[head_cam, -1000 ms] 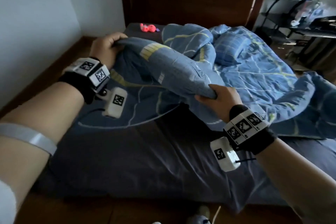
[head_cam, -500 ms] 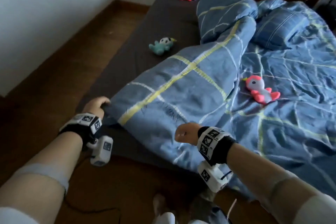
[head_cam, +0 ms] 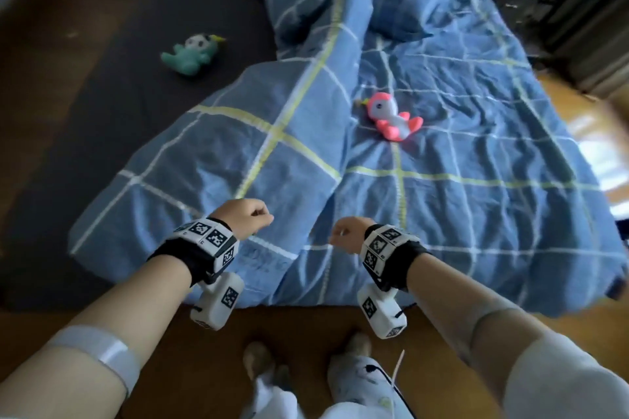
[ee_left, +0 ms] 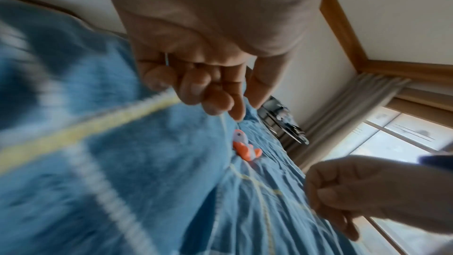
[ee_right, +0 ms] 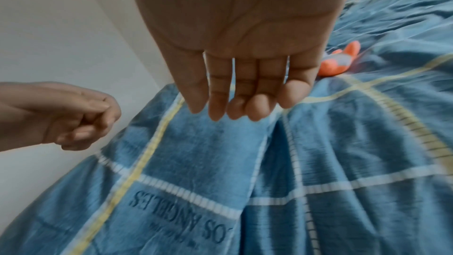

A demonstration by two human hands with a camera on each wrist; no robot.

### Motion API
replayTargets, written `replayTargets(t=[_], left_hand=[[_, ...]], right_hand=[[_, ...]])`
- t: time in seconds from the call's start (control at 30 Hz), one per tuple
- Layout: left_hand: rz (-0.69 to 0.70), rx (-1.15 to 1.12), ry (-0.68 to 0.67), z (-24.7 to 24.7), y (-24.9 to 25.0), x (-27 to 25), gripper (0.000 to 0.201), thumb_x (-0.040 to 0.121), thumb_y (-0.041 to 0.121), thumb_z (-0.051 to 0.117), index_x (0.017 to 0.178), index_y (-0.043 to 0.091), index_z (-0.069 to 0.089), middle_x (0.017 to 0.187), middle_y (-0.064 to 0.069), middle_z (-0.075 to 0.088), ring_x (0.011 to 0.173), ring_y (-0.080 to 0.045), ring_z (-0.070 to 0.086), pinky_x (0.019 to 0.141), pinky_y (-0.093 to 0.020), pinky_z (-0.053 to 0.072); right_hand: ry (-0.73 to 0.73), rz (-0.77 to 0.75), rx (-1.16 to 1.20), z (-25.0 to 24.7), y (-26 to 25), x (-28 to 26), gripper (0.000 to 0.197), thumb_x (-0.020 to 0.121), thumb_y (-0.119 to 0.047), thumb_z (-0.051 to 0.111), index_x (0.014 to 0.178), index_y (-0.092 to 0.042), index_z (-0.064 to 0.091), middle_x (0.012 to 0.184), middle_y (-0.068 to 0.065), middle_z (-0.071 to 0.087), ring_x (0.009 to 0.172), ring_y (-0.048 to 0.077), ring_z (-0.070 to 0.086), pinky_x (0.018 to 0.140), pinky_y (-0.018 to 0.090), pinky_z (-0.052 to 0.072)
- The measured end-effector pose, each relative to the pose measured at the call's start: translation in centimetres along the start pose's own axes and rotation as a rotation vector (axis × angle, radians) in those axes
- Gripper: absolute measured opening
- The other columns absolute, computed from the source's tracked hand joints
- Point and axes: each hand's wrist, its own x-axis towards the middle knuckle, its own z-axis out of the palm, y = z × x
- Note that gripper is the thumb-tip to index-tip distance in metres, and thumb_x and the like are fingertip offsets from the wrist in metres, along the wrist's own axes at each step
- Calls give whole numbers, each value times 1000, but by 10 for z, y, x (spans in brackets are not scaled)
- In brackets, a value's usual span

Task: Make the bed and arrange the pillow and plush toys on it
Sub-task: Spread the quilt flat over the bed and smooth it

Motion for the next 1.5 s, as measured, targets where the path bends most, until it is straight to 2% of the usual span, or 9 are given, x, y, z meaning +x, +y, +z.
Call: replayTargets(t=[0.13, 0.23, 0.4, 0.6, 0.7, 0.83, 1.17, 1.37, 1.5], left_hand=[[91, 123, -86, 31, 74, 24, 37, 88, 29, 56, 54, 20, 46, 54, 2, 47, 59, -18, 46, 61, -27, 35], [139, 222, -157, 62, 131, 39, 40, 88, 31, 56, 54, 18, 42, 54, 1, 42, 62, -21, 43, 65, -27, 33], [223, 391, -276, 135, 220, 49, 42, 91, 34, 52, 55, 17, 36, 54, 1, 37, 64, -20, 42, 60, -28, 31], [269, 566, -419, 229, 300, 70, 41, 91, 36, 50, 56, 18, 37, 60, 0, 40, 71, -20, 45, 65, -29, 33], [265, 641, -445, 269, 351, 85, 40, 90, 36, 50, 55, 17, 41, 68, -3, 48, 79, -22, 52, 69, -28, 36], [361, 676, -477, 321, 417, 95, 37, 86, 41, 49, 61, 15, 46, 80, -8, 52, 81, -22, 50, 72, -27, 36], [364, 710, -551, 399, 511, 189, 28, 89, 32, 52, 99, 11, 66, 110, -12, 66, 107, -26, 58, 87, -29, 44], [205, 553, -579, 429, 555, 266, 11, 88, 21, 54, 84, 15, 62, 90, -13, 68, 78, -25, 64, 62, -21, 43], [167, 420, -523, 457, 567, 301, 7, 85, 20, 57, 80, 20, 61, 88, -7, 67, 90, -25, 63, 81, -28, 47]], right_hand=[[58, 72, 59, -13, 63, -22, 29, 93, -33, 52, 111, -12, 61, 95, 3, 51, 85, 16, 47, 60, 23, 39], [85, 137, 101, -19, 119, -43, 30, 93, -33, 52, 111, -11, 60, 99, 7, 54, 87, 16, 45, 72, 25, 35], [101, 327, 215, -16, 233, -77, 22, 92, -34, 52, 85, -14, 57, 80, 3, 52, 82, 18, 47, 59, 26, 36], [165, 490, 535, -6, 369, -122, 21, 92, -33, 54, 88, -12, 56, 90, 4, 55, 92, 23, 56, 84, 33, 47], [203, 546, 617, -4, 427, -152, 28, 90, -34, 56, 68, -20, 47, 72, -2, 51, 84, 22, 53, 74, 31, 43], [301, 642, 708, -13, 504, -178, 21, 86, -34, 60, 76, -17, 55, 74, 0, 53, 81, 21, 52, 73, 33, 45], [398, 659, 853, -57, 620, -135, 23, 85, -29, 62, 66, -22, 52, 61, -3, 54, 58, 13, 52, 64, 26, 46], [332, 741, 912, -75, 698, -101, 26, 87, -28, 60, 63, -21, 50, 63, -1, 55, 64, 19, 55, 68, 30, 47], [354, 787, 959, -77, 749, -72, 26, 87, -28, 59, 64, -20, 50, 73, 6, 60, 76, 24, 58, 70, 32, 46]])
